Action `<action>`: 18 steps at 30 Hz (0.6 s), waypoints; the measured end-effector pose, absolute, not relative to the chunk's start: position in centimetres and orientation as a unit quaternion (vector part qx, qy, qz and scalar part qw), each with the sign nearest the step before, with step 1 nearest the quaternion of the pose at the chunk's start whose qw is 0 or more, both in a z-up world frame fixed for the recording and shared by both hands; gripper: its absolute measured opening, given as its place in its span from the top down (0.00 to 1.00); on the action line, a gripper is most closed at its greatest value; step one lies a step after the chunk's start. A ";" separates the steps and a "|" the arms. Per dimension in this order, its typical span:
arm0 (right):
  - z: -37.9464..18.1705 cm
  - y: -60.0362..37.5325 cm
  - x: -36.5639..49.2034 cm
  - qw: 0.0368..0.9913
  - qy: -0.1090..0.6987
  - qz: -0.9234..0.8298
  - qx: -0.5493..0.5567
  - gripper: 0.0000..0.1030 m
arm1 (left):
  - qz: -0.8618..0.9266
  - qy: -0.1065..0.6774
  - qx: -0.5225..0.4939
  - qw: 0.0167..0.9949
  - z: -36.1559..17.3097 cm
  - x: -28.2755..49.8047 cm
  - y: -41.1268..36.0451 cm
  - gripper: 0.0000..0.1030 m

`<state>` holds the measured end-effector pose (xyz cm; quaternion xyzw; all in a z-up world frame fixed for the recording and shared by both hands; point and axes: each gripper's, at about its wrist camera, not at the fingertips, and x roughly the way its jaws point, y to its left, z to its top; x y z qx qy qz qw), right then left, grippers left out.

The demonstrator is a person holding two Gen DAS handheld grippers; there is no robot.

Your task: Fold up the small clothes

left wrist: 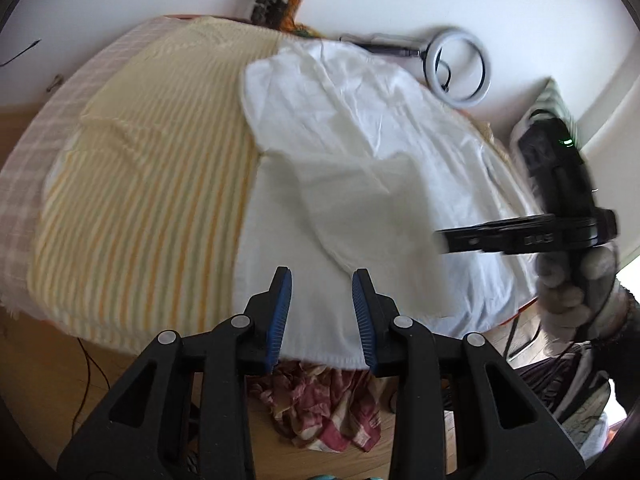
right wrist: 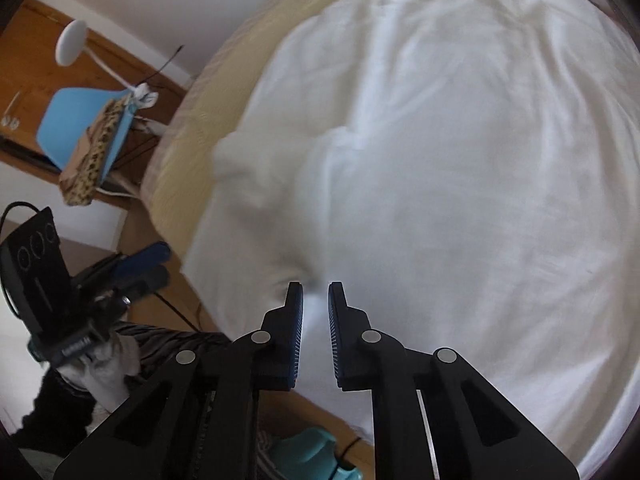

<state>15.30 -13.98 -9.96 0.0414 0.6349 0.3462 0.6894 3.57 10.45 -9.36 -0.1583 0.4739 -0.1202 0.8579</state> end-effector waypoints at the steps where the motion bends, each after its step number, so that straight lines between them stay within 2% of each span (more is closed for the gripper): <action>1: -10.0 -14.9 15.5 0.693 0.635 0.338 0.050 0.84 | -0.123 0.481 -0.148 0.855 -9.9 4.4 9.6 0.70; 2: -9.8 -15.7 15.6 0.693 0.633 0.338 0.067 0.81 | -0.124 0.487 -0.142 0.853 -10.4 5.0 9.0 0.70; 3: -9.6 -16.1 15.5 0.693 0.630 0.340 0.080 0.69 | -0.122 0.495 -0.131 0.851 -10.9 5.8 8.3 0.69; 4: -9.2 -16.5 15.4 0.697 0.624 0.342 0.092 0.62 | -0.112 0.501 -0.124 0.849 -11.4 6.4 8.0 0.68; 5: -9.0 -16.6 15.2 0.699 0.619 0.346 0.094 0.47 | -0.105 0.503 -0.126 0.848 -11.8 6.8 7.9 0.68; 6: -8.7 -16.5 14.9 0.700 0.613 0.353 0.091 0.41 | -0.104 0.499 -0.136 0.849 -11.9 6.8 8.1 0.68; 8: -8.5 -15.8 14.5 0.700 0.607 0.369 0.072 0.41 | -0.112 0.497 -0.153 0.847 -11.9 7.2 8.0 0.68; 9: -8.7 -15.3 14.2 0.701 0.605 0.373 0.058 0.41 | -0.119 0.495 -0.159 0.846 -12.0 7.3 8.0 0.76; 10: -8.9 -14.1 13.6 0.700 0.607 0.374 0.046 0.42 | -0.125 0.498 -0.165 0.842 -12.2 7.6 7.9 1.00; 11: -9.5 -13.6 13.4 0.694 0.612 0.376 0.039 0.54 | -0.130 0.503 -0.172 0.837 -12.4 7.8 7.9 1.00; 12: -10.2 -13.1 13.3 0.684 0.621 0.380 0.042 0.84 | -0.132 0.502 -0.175 0.837 -12.4 8.0 7.9 1.00; 13: -10.9 -13.0 13.3 0.668 0.634 0.385 0.060 0.97 | -0.133 0.502 -0.177 0.836 -12.2 7.9 8.1 1.00; 18: -11.5 -14.4 13.6 0.578 0.633 0.440 0.267 0.97 | -0.126 0.474 -0.175 0.854 -8.3 6.5 10.4 1.00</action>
